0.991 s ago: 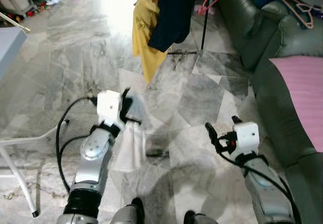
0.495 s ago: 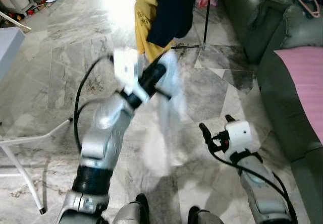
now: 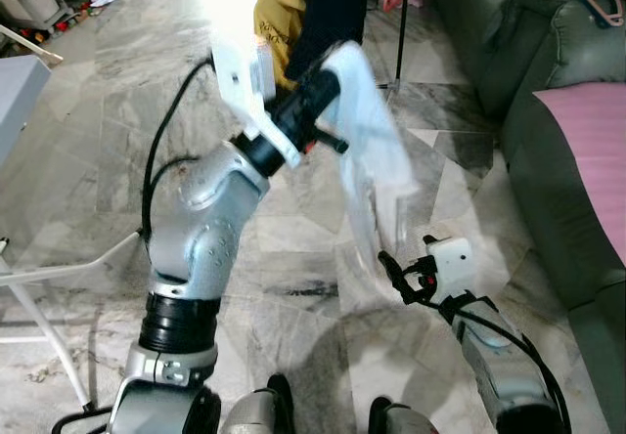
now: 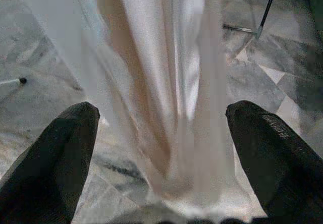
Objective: Hang hanger
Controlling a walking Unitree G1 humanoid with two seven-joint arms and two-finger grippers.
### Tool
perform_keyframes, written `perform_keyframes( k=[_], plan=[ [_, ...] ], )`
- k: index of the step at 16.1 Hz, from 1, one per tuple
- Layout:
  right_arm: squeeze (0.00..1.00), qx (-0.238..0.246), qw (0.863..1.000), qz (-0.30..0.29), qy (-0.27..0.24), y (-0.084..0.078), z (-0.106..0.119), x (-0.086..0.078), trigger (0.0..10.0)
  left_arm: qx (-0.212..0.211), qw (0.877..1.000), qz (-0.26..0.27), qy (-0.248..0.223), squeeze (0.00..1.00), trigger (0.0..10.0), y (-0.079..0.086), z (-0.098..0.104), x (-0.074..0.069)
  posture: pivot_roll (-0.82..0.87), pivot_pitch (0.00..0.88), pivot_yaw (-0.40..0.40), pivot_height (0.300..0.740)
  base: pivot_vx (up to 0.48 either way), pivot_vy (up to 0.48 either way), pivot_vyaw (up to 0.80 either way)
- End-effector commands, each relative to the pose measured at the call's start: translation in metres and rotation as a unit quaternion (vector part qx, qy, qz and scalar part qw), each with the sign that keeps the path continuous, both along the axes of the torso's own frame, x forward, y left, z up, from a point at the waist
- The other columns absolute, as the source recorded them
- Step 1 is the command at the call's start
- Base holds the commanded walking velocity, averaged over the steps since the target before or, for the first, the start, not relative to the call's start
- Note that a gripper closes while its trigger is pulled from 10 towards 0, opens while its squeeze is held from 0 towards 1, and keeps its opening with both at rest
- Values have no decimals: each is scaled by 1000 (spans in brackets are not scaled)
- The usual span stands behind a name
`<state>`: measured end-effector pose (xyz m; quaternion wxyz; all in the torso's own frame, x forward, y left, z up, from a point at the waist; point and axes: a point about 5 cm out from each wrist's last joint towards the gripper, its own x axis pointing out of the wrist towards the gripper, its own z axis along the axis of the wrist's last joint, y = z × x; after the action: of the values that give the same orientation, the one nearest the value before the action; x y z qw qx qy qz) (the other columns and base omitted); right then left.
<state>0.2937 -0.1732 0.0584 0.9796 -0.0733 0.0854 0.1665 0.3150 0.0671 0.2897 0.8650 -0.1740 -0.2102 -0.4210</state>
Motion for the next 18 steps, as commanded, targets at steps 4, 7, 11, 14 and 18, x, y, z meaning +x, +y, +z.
perform_keyframes(
  k=[4, 7, 11, 14, 18],
  plan=[
    [0, -17, 999, -31, 10, -9, -8, 10, 10000, -42, 999, -21, -19, 0, 10000, 6, 31, -8, -30, 217, 93, 740, 0, 0, 0],
    [0, 33, 998, -44, 6, -4, 0, 28, 0, -45, 998, -36, -7, 0, 10000, 5, 32, -11, -27, 218, 93, 740, 0, 0, 0],
    [0, 59, 998, 20, -11, 31, 14, 41, 10000, -40, 998, -48, -3, 0, 10000, 0, 32, -13, -20, 220, 89, 740, 0, 0, 0],
    [0, 81, 994, 76, -16, 43, 15, 36, 10000, -35, 999, -40, 2, 0, 10000, 1, 29, -11, -12, 220, 84, 740, 0, 0, 0],
    [0, 69, 988, 131, 38, 22, -11, 7, 10000, -36, 999, -35, 0, 0, 10000, 3, 31, -11, -8, 223, 79, 740, 0, 0, 0]
  ],
)
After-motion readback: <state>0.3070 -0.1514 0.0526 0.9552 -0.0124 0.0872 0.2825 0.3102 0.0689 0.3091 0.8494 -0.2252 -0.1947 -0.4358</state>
